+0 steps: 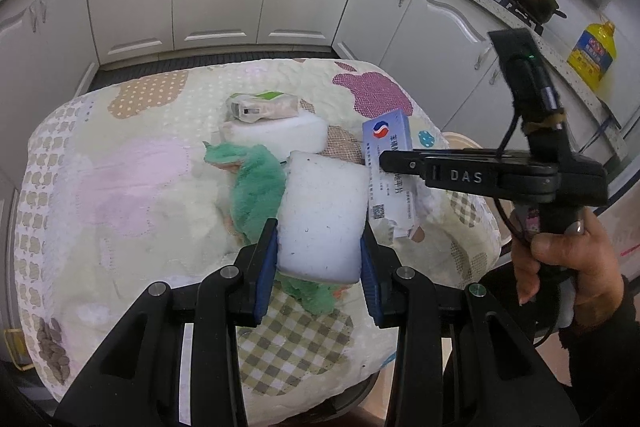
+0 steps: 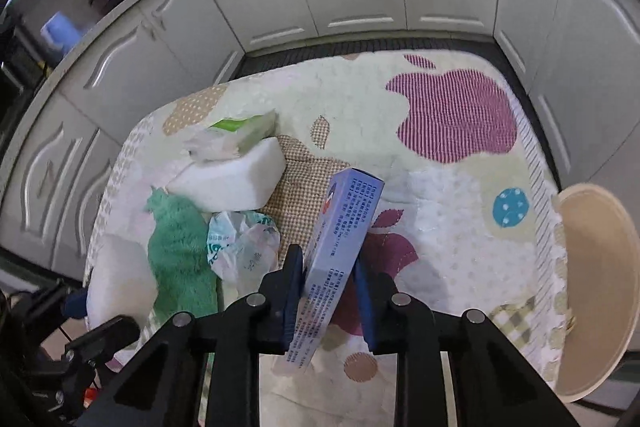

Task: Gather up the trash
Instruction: 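Grasp the blue-and-white medicine box with the right tool and lift it, then carry the sponge and medicine box over the beige bin with both tools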

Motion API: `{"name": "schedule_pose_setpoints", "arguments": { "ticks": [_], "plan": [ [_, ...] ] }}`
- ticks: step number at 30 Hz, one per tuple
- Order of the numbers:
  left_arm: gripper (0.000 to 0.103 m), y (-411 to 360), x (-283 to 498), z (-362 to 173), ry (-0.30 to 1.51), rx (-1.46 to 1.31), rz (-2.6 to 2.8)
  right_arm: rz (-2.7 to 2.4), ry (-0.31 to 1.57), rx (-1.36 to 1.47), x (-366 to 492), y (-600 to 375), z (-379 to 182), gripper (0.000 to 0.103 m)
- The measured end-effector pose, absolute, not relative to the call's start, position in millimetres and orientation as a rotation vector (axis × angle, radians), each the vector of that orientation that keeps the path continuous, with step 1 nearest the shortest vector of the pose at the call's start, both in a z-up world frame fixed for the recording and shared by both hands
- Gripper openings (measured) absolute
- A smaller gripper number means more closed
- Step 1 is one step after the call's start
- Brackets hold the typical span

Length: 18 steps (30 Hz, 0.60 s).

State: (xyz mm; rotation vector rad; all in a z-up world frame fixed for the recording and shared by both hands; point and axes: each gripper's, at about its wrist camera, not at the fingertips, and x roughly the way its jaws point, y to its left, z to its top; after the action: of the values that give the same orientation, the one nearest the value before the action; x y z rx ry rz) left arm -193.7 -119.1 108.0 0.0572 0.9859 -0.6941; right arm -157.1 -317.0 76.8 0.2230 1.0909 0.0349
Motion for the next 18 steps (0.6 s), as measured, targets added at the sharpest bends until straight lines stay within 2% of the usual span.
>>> {"name": "schedule_pose_setpoints", "arguments": {
  "ticks": [9, 15, 18],
  "plan": [
    [0.035, -119, -195, 106, 0.995, 0.052, -0.682, 0.062, 1.130, 0.261, -145, -304, 51, 0.024],
    [0.035, -114, -191, 105, 0.996, 0.036, -0.668, 0.051, 1.137, 0.265, -157, -298, 47, 0.030],
    [0.035, -113, -190, 103, 0.996, 0.028, -0.659, 0.048, 1.112, 0.247, -166, -297, 47, 0.027]
  ]
}}
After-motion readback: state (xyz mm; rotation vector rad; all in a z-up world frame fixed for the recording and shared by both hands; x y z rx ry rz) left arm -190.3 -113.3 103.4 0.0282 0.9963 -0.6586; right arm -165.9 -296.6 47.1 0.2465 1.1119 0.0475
